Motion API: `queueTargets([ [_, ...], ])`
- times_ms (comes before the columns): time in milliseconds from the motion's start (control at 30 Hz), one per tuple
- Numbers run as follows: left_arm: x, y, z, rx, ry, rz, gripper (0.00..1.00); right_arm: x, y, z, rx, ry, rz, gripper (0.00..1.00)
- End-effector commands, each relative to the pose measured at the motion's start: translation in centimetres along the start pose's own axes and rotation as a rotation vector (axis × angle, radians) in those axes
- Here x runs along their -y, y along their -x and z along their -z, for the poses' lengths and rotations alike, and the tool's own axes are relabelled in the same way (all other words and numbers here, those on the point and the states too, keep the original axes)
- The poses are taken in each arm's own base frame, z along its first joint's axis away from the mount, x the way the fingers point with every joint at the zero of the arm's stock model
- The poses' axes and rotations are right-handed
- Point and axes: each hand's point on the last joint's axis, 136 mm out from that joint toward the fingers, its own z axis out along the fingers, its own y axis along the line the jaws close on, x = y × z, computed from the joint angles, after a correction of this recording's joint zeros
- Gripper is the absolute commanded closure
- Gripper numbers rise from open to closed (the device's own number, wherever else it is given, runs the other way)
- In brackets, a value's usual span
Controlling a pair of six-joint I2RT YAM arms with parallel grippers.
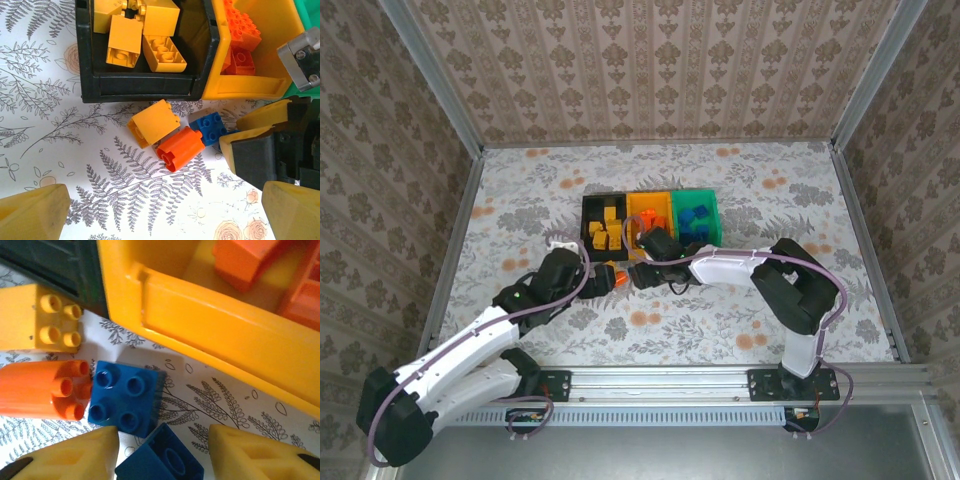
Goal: Sort the legos into containers by color
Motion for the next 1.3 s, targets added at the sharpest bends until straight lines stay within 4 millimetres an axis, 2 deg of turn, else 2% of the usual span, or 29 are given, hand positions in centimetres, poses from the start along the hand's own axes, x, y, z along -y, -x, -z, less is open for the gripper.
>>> queueTargets([
  [0,-0.7,-0.4,-0.1,-0.010,0.017,0.025,0.00,-0.7,0.0,0.0,-0.009,0.026,0.016,0.56],
  [167,-0.8,-0.2,-0.1,-0.006,0.017,0.027,0.00,-1.1,-0.1,1.1,0.007,0.042,0.009,0.69],
  [367,-0.7,-0.2,-0.5,-0.014,0.011,0.024,0.00,-1.5,0.0,4.0,0.050,0.076,-0.020,0.75],
  [467,-0.4,-0.2,-0.9,-0.023,0.002,0.019,0.00,-1.2,0.7,6.5,0.105,0.067,-0.027,0.76],
  [600,-0.2,-0.2,-1.3,-0.029,-0.004,0.013,0.00,0.5,2.6,10.2,0.187,0.019,-0.057,0.76],
  [667,-0.1,-0.2,-1.5,-0.036,-0.004,0.016,0.00,1.2,3.4,11.1,0.192,0.013,-0.063,0.69],
  [767,-0.1,0.0,-1.6,-0.038,0.004,0.017,0.00,0.7,2.5,10.1,0.103,0.022,-0.027,0.45],
  [900,-0.5,-0.2,-1.3,-0.038,0.014,0.022,0.00,-0.8,0.0,7.3,0.001,0.050,0.029,0.28],
  [1033,-1.0,-0.3,-1.1,-0.034,0.024,0.033,0.00,-1.8,-1.4,5.0,-0.042,0.038,0.070,0.26],
  [1267,-1.7,-0.6,-0.8,-0.034,0.032,0.052,0.00,-0.9,-2.3,1.7,-0.095,-0.046,0.091,0.37],
])
